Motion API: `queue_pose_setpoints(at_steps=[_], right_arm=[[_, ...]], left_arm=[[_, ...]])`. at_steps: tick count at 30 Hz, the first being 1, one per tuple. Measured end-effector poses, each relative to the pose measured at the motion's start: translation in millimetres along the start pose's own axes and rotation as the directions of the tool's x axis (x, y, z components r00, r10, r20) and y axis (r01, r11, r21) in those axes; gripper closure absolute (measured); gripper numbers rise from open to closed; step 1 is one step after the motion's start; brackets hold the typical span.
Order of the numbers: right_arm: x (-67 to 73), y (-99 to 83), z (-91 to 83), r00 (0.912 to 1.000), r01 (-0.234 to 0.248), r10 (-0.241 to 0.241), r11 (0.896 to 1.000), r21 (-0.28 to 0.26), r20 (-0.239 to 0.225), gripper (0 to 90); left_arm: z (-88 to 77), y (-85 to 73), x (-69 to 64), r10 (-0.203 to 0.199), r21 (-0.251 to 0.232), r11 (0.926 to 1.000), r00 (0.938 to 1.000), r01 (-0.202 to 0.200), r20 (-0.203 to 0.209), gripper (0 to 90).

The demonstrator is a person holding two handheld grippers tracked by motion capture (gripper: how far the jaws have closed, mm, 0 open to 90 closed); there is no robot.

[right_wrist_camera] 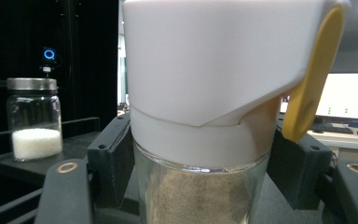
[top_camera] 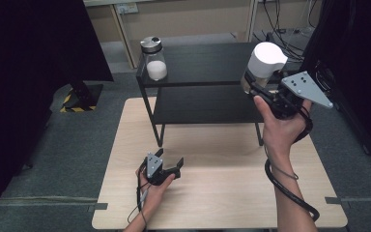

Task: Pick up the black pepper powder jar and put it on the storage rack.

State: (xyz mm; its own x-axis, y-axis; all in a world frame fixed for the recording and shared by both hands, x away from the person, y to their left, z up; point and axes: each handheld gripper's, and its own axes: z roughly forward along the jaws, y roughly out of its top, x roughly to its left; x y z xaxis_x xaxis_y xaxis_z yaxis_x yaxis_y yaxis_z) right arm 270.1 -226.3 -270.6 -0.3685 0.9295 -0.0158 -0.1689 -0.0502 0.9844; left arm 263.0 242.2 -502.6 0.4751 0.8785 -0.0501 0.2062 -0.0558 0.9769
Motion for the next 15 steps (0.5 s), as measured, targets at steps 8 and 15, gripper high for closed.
queue_pose_setpoints(at_steps=[8, 15], right_arm=[[-4.4, 10.3, 10.6, 0.9999, -0.006, 0.006, 1.000, 0.011, 0.014, 30.9], [-9.0, 16.9, 19.0, 0.9994, -0.012, 0.012, 1.000, 0.022, 0.034, 30.9]], left_arm=[[-0.1, -0.5, -0.3, 0.002, -0.003, 1.0000, 1.0000, -0.002, 0.000, 8.9], [-0.2, -0.6, -0.2, 0.003, -0.003, 1.0000, 1.0000, -0.003, 0.001, 8.9]])
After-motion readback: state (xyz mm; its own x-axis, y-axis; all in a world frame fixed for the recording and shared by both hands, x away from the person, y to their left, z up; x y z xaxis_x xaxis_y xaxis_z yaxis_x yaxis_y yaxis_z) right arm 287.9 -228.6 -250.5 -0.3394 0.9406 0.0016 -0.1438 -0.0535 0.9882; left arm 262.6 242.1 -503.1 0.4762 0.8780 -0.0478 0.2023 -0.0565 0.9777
